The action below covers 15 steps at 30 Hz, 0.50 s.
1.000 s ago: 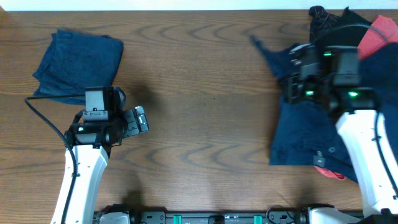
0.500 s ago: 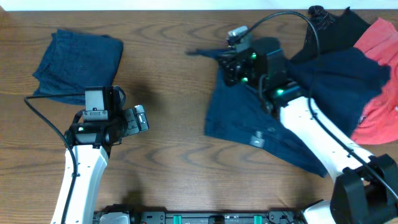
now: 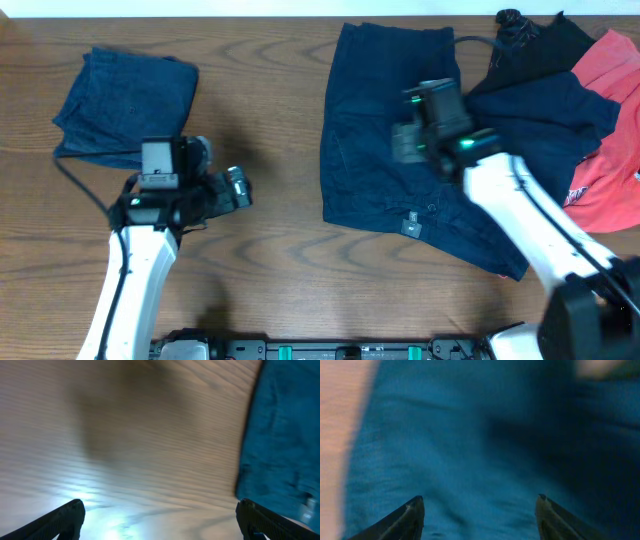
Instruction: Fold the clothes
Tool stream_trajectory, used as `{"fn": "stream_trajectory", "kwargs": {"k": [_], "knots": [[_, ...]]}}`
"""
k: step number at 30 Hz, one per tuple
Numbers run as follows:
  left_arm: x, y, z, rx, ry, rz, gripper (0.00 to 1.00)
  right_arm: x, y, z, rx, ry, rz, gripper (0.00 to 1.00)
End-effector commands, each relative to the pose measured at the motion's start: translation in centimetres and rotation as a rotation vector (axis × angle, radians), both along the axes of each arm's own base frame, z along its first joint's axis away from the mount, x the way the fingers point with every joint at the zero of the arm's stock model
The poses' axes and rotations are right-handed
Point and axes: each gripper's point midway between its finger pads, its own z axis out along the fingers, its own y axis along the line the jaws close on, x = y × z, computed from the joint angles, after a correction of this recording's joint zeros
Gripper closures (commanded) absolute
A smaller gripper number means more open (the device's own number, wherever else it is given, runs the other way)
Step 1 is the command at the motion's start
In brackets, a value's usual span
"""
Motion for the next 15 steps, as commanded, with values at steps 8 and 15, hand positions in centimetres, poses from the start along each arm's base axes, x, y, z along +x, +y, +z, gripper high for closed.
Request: {"fn": "stream_trajectory", "kwargs": {"k": [8,15], "knots": [[0.9,-11.2,-4.0,-0.237,0.162,-0.111,0.02,-3.4,-14.0,4.8,-0.065,-0.016,-0.395,0.28],[0.5,-18.2,-8.4,-0.272,0.215,-0.187,0.04,-5.3,-16.6,3.9,-0.079,0.06,-0.466,0.27]]}}
